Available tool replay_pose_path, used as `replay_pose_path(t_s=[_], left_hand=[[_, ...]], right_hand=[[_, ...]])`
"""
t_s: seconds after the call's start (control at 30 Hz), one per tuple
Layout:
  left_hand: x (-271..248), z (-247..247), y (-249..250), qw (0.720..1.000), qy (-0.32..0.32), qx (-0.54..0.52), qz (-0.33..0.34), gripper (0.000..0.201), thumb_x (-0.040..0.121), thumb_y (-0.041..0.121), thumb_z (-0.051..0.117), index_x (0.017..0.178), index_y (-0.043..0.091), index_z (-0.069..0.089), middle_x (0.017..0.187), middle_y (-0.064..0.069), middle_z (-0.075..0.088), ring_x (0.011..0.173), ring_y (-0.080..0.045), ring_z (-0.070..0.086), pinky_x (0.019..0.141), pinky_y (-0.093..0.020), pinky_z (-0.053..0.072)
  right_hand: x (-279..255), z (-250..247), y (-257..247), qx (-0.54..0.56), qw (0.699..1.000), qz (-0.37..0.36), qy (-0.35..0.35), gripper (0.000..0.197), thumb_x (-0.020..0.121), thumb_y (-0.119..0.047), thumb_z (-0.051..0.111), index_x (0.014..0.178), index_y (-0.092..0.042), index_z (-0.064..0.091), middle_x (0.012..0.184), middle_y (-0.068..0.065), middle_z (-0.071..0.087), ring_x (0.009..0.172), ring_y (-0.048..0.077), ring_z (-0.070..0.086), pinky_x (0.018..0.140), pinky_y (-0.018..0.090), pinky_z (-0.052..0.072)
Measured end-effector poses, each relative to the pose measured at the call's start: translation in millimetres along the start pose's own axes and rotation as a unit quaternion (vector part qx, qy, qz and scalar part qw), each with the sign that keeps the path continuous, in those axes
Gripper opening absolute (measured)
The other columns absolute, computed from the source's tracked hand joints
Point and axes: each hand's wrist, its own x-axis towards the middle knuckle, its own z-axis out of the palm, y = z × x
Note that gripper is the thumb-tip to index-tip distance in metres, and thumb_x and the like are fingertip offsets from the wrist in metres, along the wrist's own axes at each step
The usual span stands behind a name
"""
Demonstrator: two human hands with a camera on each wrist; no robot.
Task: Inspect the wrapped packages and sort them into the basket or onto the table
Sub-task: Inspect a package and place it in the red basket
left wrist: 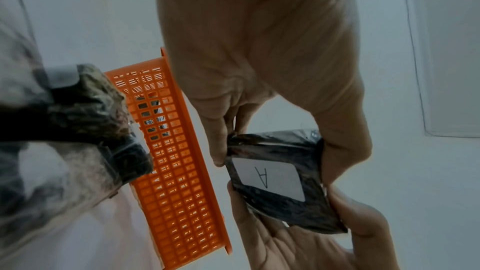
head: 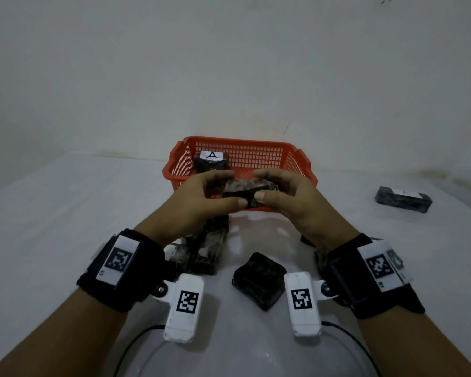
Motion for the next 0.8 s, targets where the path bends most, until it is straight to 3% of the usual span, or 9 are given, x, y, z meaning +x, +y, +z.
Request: replay_pose_path(t_s=[0.13, 0.2, 0.3, 0.37, 0.47, 0.53, 0.6, 0.7, 0.8], left_hand=[[1, 0, -3, 0.999, 0.037, -0.012, 0.034, 0.093, 0.059, 0.040, 0.092, 0.142, 0.023, 0.053, 0.128, 0.008, 0.069, 0.116, -0.004, 0.068, 0.097, -0.028, 0.058], [0, -2, -5, 0.998, 0.036, -0.017, 0.052, 0.099, 0.059, 0.035, 0.097, 0.145, 0.023, 0.049, 0.134, 0.007, 0.065, 0.121, -0.007, 0.066, 0.097, -0.028, 0.058], [-1, -2, -7, 0.998, 0.019, -0.001, 0.061, 0.106, 0.055, 0.037, 0.095, 0.147, 0.032, 0.044, 0.140, 0.009, 0.058, 0.124, -0.006, 0.063, 0.100, -0.034, 0.057], [-1, 1, -7, 0.999, 0.002, -0.008, 0.048, 0.109, 0.054, 0.042, 0.096, 0.149, 0.037, 0.042, 0.142, 0.010, 0.056, 0.124, -0.006, 0.063, 0.099, -0.036, 0.058], [-1, 10, -2, 0.998, 0.043, -0.020, 0.031, 0.079, 0.074, 0.050, 0.085, 0.143, 0.035, 0.050, 0.133, 0.011, 0.065, 0.114, -0.006, 0.070, 0.092, -0.029, 0.060], [1, 15, 1, 0.993, 0.094, -0.067, 0.024, 0.046, 0.092, 0.028, 0.074, 0.135, 0.020, 0.061, 0.121, 0.001, 0.074, 0.102, -0.013, 0.076, 0.084, -0.031, 0.063], [1, 16, 1, 0.988, 0.126, -0.087, 0.024, 0.028, 0.094, 0.008, 0.069, 0.121, 0.013, 0.069, 0.106, -0.003, 0.080, 0.092, -0.016, 0.079, 0.075, -0.028, 0.063], [1, 13, -1, 0.988, 0.119, -0.092, 0.028, 0.026, 0.091, 0.001, 0.071, 0.111, 0.018, 0.072, 0.099, -0.001, 0.081, 0.089, -0.016, 0.079, 0.072, -0.026, 0.063], [0, 11, 0, 0.990, 0.093, -0.104, 0.028, 0.028, 0.091, 0.005, 0.072, 0.116, 0.016, 0.070, 0.104, -0.001, 0.080, 0.095, -0.017, 0.078, 0.078, -0.031, 0.064]], right_hand=[[1, 2, 1, 0.048, 0.998, 0.034, 0.005, 0.085, 0.061, -0.036, 0.087, 0.139, -0.018, 0.058, 0.137, 0.008, 0.065, 0.125, 0.024, 0.067, 0.107, 0.046, 0.055], [-1, 5, -3, 0.082, 0.994, 0.066, -0.013, 0.068, 0.072, -0.033, 0.084, 0.135, -0.016, 0.063, 0.132, 0.013, 0.070, 0.119, 0.027, 0.071, 0.099, 0.044, 0.059], [-4, 9, -8, 0.110, 0.990, 0.092, 0.001, 0.032, 0.094, -0.028, 0.072, 0.121, -0.011, 0.071, 0.114, 0.016, 0.077, 0.097, 0.026, 0.077, 0.075, 0.037, 0.064], [-3, 8, -4, 0.103, 0.990, 0.085, 0.039, 0.026, 0.097, -0.016, 0.068, 0.121, -0.007, 0.072, 0.110, 0.015, 0.079, 0.096, 0.026, 0.077, 0.074, 0.036, 0.062], [-2, 6, 2, 0.067, 0.993, 0.069, 0.061, 0.034, 0.091, -0.004, 0.073, 0.125, -0.006, 0.069, 0.111, 0.013, 0.080, 0.106, 0.032, 0.076, 0.091, 0.044, 0.061], [-3, 6, 1, 0.050, 0.995, 0.065, 0.055, 0.038, 0.089, -0.001, 0.075, 0.126, -0.005, 0.068, 0.110, 0.012, 0.080, 0.104, 0.029, 0.077, 0.093, 0.042, 0.061], [-4, 7, 0, 0.043, 0.996, 0.065, 0.051, 0.037, 0.088, -0.002, 0.077, 0.124, -0.005, 0.069, 0.108, 0.011, 0.081, 0.100, 0.027, 0.079, 0.088, 0.038, 0.063], [-4, 8, -1, 0.038, 0.996, 0.061, 0.054, 0.028, 0.090, -0.012, 0.076, 0.118, -0.008, 0.073, 0.103, 0.008, 0.082, 0.093, 0.023, 0.080, 0.077, 0.031, 0.063], [-6, 9, -2, 0.041, 0.995, 0.053, 0.068, 0.027, 0.092, -0.015, 0.075, 0.117, -0.007, 0.074, 0.104, 0.010, 0.081, 0.095, 0.025, 0.080, 0.081, 0.033, 0.063]])
